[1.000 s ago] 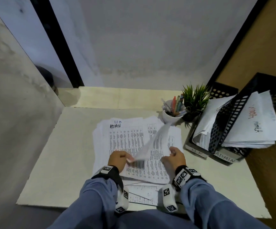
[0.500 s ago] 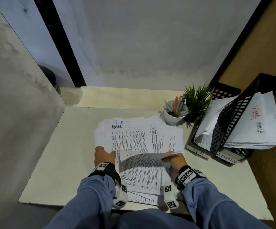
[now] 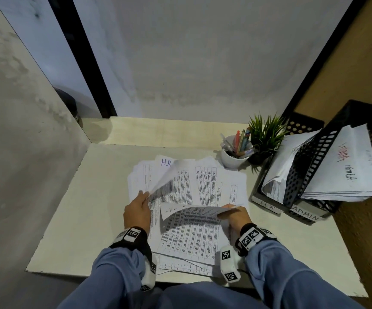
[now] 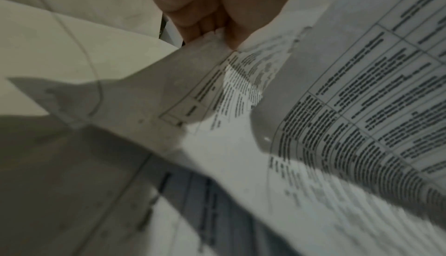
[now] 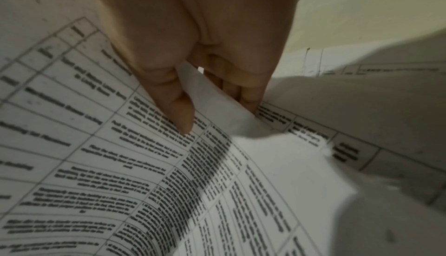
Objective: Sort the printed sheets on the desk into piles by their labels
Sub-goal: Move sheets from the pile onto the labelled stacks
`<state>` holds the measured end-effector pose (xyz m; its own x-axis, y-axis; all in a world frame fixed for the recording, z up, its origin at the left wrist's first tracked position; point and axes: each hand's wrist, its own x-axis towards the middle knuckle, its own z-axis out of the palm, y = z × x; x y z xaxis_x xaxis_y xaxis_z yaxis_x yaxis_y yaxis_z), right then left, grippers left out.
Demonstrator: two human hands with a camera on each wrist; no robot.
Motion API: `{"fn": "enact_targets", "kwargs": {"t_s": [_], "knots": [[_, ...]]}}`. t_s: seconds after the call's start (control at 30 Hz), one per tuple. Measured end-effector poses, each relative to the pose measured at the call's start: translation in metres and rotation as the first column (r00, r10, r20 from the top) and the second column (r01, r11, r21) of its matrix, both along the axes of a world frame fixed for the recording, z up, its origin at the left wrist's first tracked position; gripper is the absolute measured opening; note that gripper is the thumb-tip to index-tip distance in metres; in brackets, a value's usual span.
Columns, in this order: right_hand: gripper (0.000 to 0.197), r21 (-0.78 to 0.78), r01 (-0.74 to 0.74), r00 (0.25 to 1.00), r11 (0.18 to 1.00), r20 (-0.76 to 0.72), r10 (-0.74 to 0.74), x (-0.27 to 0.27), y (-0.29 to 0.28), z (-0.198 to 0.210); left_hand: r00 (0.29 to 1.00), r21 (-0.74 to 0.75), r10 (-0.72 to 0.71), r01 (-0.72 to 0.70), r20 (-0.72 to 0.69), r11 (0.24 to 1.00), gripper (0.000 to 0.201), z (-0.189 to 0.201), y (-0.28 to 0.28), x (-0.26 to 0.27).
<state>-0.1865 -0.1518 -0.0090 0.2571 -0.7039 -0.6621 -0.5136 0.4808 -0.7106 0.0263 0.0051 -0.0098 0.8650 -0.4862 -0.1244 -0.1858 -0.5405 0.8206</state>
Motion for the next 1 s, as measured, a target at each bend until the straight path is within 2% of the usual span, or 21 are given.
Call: {"fn": "enact_targets", "kwargs": {"t_s": [0.1, 0.17, 0.23, 0.3, 0.33, 0.4, 0.43, 0.47, 0.53, 0.57, 0.63, 0.67, 0.73, 0.8, 0.9, 1.0], "knots": [[0.021, 0.010, 0.080, 0.997, 0.997, 0.012, -0.081, -0.002, 0.001, 0.000, 0.997, -0.133, 0.001, -0.011, -0.073, 0.991, 0.033, 0.005, -0.003, -0.004], [0.021, 0.041, 0.171, 0.981, 0.984, 0.086, -0.174, -0.002, 0.005, -0.002, 0.977, -0.171, -0.004, -0.033, -0.211, 0.985, 0.037, 0.005, -0.008, -0.004], [0.020, 0.090, 0.261, 0.942, 0.961, 0.194, -0.274, 0.001, 0.008, -0.005, 0.924, -0.198, -0.005, -0.076, -0.381, 0.977, 0.033, 0.006, -0.015, -0.007], [0.020, 0.079, 0.317, 0.917, 0.945, 0.230, -0.326, 0.002, 0.010, -0.002, 0.859, -0.209, -0.037, -0.082, -0.511, 0.975, 0.019, 0.009, -0.020, -0.013], [0.027, 0.053, 0.343, 0.911, 0.938, 0.223, -0.346, 0.004, 0.011, 0.001, 0.836, -0.223, -0.066, -0.068, -0.545, 0.972, 0.016, 0.012, -0.021, -0.016], [0.056, 0.030, 0.380, 0.906, 0.924, 0.190, -0.379, 0.006, 0.009, 0.005, 0.790, -0.287, -0.127, -0.064, -0.600, 0.956, 0.010, 0.016, -0.026, -0.023], [0.064, 0.054, 0.410, 0.889, 0.911, 0.201, -0.412, 0.006, 0.009, 0.007, 0.767, -0.290, -0.146, -0.055, -0.625, 0.955, 0.029, 0.015, -0.028, -0.026], [0.067, 0.102, 0.435, 0.862, 0.895, 0.242, -0.446, 0.006, 0.009, 0.012, 0.754, -0.293, -0.174, -0.026, -0.634, 0.956, 0.045, 0.016, -0.030, -0.029], [0.056, 0.142, 0.453, 0.813, 0.880, 0.338, -0.474, 0.009, 0.009, 0.023, 0.764, -0.286, -0.211, 0.037, -0.610, 0.958, 0.057, 0.017, -0.033, -0.033], [0.048, 0.143, 0.441, 0.799, 0.886, 0.387, -0.460, 0.011, 0.010, 0.032, 0.779, -0.292, -0.231, 0.064, -0.582, 0.954, 0.054, 0.020, -0.034, -0.035], [0.035, 0.073, 0.411, 0.784, 0.909, 0.480, -0.393, 0.014, 0.012, 0.055, 0.843, -0.299, -0.238, 0.097, -0.483, 0.949, 0.022, 0.026, -0.039, -0.039], [0.028, -0.010, 0.400, 0.798, 0.917, 0.495, -0.343, 0.015, 0.012, 0.067, 0.874, -0.305, -0.223, 0.091, -0.432, 0.948, 0.012, 0.034, -0.043, -0.040], [0.023, -0.231, 0.362, 0.854, 0.903, 0.470, -0.222, 0.018, 0.007, 0.089, 0.915, -0.337, -0.199, 0.075, -0.351, 0.938, 0.013, 0.056, -0.051, -0.040], [0.026, -0.378, 0.334, 0.869, 0.864, 0.478, -0.127, 0.019, 0.004, 0.104, 0.944, -0.396, -0.187, 0.068, -0.271, 0.916, 0.017, 0.078, -0.055, -0.041], [0.031, -0.430, 0.348, 0.858, 0.833, 0.504, -0.099, 0.019, 0.009, 0.110, 0.937, -0.434, -0.191, 0.048, -0.293, 0.900, 0.017, 0.090, -0.052, -0.046], [0.023, -0.354, 0.256, 0.915, 0.900, 0.389, -0.107, 0.016, 0.018, 0.089, 0.920, -0.271, -0.252, 0.172, -0.300, 0.947, 0.012, 0.068, -0.043, -0.047]]}}
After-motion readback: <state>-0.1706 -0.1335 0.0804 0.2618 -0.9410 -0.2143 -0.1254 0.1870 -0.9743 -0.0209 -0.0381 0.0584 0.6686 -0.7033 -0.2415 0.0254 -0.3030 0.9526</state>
